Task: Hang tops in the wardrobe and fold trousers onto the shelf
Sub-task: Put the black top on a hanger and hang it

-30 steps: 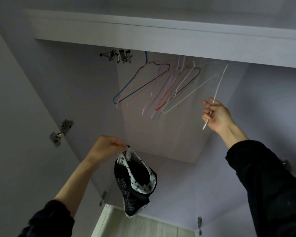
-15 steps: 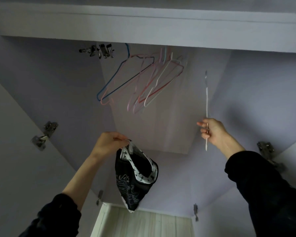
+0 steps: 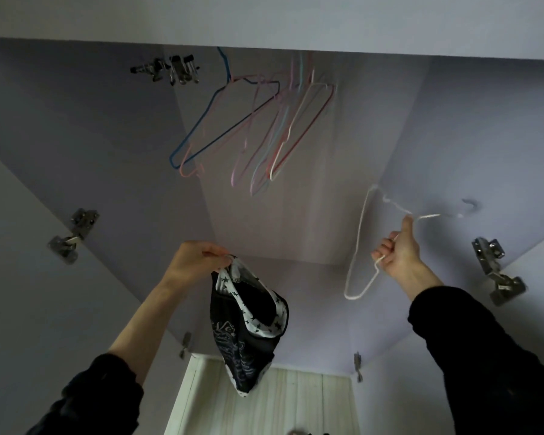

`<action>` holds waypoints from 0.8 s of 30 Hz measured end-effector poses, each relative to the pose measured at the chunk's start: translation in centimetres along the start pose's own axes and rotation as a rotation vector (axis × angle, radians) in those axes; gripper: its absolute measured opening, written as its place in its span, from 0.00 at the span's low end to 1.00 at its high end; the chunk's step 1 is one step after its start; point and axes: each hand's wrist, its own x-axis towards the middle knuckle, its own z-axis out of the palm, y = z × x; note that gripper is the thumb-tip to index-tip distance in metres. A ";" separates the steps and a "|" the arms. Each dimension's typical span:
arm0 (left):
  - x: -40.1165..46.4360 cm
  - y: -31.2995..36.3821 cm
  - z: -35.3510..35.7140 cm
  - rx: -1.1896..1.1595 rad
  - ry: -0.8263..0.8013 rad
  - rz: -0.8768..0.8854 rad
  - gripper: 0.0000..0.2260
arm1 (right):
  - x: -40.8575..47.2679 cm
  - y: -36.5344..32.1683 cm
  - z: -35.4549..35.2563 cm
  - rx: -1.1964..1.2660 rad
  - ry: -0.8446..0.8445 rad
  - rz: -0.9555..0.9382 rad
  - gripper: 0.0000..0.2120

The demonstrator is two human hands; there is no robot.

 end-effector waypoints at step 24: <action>-0.5 -2.5 0.0 0.011 -0.014 -0.054 0.10 | -1.1 5.9 -2.4 -0.283 0.137 0.021 0.27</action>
